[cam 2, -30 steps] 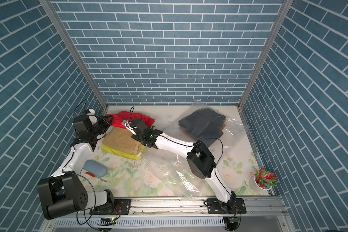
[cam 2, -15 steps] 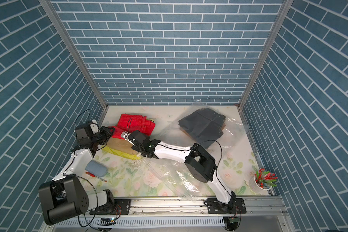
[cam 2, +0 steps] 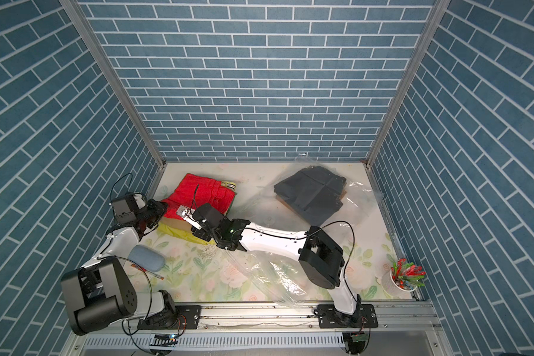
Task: Take the trousers out of the vacuum bag
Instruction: Place the trousers at the center of the board.
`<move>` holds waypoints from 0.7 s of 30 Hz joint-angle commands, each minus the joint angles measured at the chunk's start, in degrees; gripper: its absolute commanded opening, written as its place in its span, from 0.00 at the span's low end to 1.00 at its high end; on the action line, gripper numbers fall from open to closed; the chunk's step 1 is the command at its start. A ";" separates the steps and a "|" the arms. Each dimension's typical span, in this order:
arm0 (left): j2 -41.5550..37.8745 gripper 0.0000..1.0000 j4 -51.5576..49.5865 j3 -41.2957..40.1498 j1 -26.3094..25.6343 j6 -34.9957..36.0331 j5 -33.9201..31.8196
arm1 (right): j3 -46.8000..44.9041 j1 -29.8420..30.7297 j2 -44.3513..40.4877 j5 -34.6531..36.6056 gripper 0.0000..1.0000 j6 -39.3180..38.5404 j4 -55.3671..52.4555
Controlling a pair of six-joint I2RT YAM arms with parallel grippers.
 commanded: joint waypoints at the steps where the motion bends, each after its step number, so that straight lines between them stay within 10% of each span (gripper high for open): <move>1: -0.84 0.04 2.72 -1.00 1.63 0.89 -6.03 | -3.12 -0.40 -2.99 -2.00 0.53 2.75 1.41; 9: -1.36 0.37 1.83 -1.77 2.02 0.90 -5.93 | -13.18 -0.71 -10.80 -4.47 0.61 8.63 5.04; 16: -3.83 0.86 -2.53 0.42 2.29 2.36 -5.79 | -22.63 -2.02 -18.96 -6.32 0.64 14.93 7.53; 21: -7.14 0.99 -5.30 0.55 2.12 4.05 -4.22 | -30.52 -4.64 -26.44 -8.36 0.65 21.02 9.16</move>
